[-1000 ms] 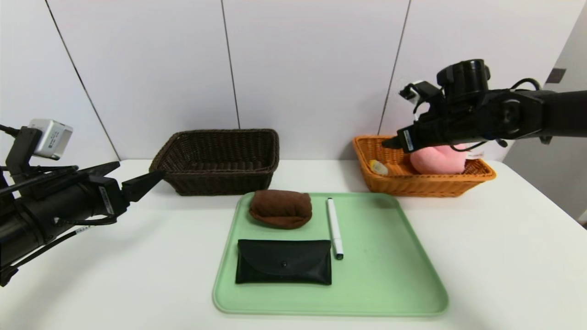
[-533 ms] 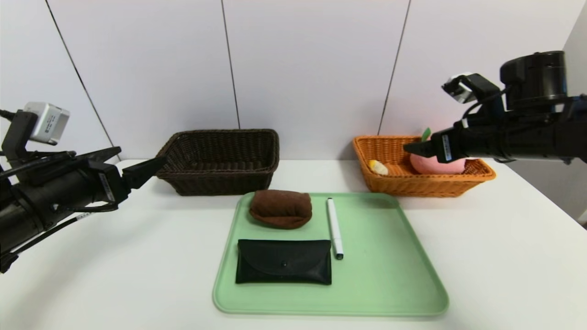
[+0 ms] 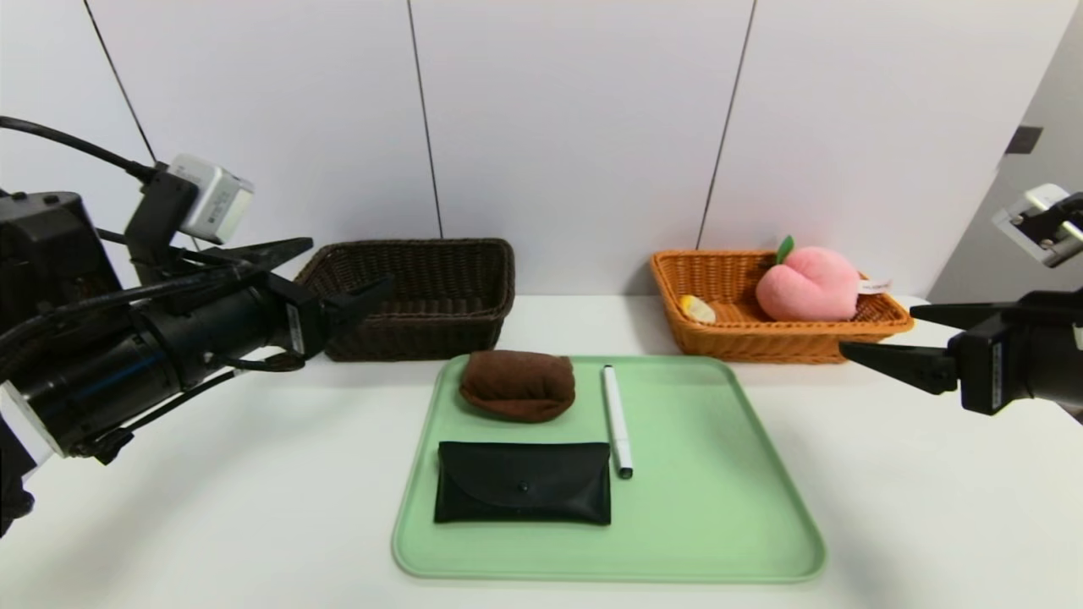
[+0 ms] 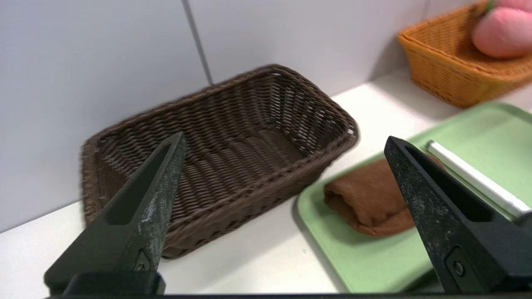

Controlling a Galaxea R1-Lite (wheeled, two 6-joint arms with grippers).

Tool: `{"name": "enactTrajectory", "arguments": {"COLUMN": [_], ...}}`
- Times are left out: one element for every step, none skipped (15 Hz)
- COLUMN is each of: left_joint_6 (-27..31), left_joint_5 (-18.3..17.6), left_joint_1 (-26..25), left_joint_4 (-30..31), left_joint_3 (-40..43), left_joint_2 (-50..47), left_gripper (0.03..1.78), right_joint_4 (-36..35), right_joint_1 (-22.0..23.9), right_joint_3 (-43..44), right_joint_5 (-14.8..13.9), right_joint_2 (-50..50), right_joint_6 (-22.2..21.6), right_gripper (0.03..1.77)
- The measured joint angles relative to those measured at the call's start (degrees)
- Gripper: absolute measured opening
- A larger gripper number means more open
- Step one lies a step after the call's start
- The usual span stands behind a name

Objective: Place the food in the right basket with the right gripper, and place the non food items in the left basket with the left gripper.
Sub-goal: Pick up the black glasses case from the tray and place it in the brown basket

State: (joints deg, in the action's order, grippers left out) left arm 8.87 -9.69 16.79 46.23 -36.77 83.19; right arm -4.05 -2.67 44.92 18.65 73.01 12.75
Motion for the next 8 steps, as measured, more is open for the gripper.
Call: {"name": "enactTrajectory", "arguments": {"left_joint_6": [1.82, 3.77, 5.45, 6.74, 7.68, 8.37, 8.81, 9.07], "left_joint_5": [-0.09, -0.50, -1.63, -2.82, -3.17, -3.34, -3.50, -3.78], "left_joint_1": [1.37, 2.54, 3.91, 5.40, 6.78, 7.94, 8.87, 9.58], "left_joint_4": [-0.72, -1.46, -2.10, -3.54, -6.12, -9.52, -13.00, -16.46], "left_joint_3": [-0.17, -0.57, -1.16, -1.95, -2.78, -3.75, -5.13, -6.62], "left_joint_2": [0.99, 2.06, 3.25, 4.51, 5.38, 6.00, 6.36, 6.61], "left_gripper": [1.69, 1.69, 1.69, 1.69, 1.69, 1.69, 1.69, 1.69], "right_joint_4": [0.35, 0.44, 0.41, 0.24, 0.39, 0.83, 1.05, 1.29], "right_joint_1": [0.39, 0.50, 0.59, 0.66, 0.67, 0.66, 0.66, 0.66], "right_joint_3": [-0.99, -1.73, -2.65, -3.83, -4.61, -5.01, -5.34, -6.01], "right_joint_5": [0.50, 0.69, 0.85, 0.87, 0.85, 0.63, 0.44, 0.37], "right_joint_2": [-1.71, -2.97, -4.00, -4.88, -5.67, -6.34, -6.89, -7.28], "right_joint_6": [0.44, 1.19, 2.40, 4.06, 5.94, 7.61, 8.24, 8.25], "right_gripper": [1.68, 1.69, 1.69, 1.69, 1.69, 1.69, 1.69, 1.69]}}
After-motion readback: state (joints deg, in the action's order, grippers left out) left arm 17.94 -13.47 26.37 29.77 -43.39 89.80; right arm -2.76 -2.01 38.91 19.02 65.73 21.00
